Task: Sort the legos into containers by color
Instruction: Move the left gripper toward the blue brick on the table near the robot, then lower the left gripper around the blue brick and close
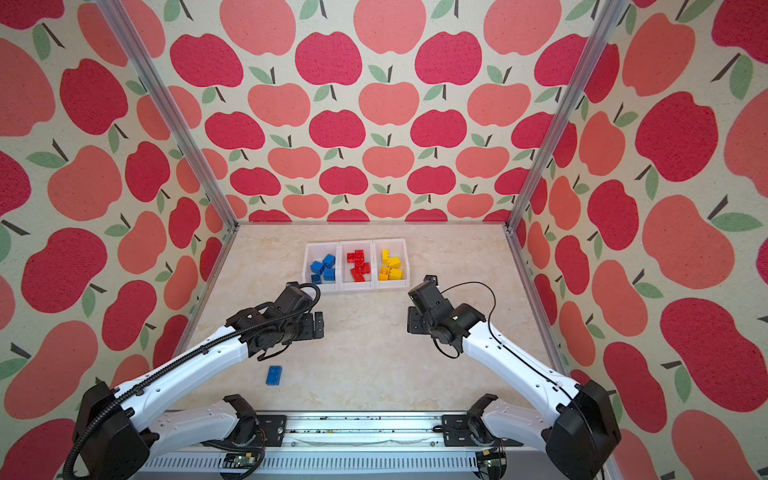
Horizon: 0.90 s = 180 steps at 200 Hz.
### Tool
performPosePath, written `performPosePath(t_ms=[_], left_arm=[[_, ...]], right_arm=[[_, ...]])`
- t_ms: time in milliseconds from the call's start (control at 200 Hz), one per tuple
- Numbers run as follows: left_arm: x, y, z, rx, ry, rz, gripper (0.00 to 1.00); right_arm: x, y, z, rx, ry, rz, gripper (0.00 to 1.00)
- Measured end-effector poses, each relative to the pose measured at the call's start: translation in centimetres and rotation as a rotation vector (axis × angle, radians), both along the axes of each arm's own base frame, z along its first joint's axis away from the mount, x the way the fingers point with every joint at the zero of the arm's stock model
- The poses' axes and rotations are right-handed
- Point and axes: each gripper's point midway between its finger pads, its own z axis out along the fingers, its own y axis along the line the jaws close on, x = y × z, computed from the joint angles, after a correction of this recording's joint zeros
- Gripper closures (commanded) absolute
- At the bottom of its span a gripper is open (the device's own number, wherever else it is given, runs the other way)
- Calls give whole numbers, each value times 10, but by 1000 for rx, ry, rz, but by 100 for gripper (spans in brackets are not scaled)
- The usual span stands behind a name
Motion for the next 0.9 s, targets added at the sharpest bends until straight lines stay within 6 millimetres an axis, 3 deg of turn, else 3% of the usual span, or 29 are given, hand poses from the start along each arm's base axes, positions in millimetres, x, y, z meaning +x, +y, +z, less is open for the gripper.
performPosePath(t_ms=[210, 465, 665, 900], left_arm=[[-29, 40, -16, 4, 79, 168, 1], [-63, 71, -45, 7, 199, 343, 4], [-84, 78, -64, -34, 278, 423, 10], [-91, 73, -71, -67, 321, 431, 17]], right_arm=[[0, 0, -1, -1, 2, 0, 35], [0, 2, -2, 2, 7, 4, 35], [0, 2, -2, 3, 6, 4, 35], [1, 3, -1, 6, 3, 4, 35]])
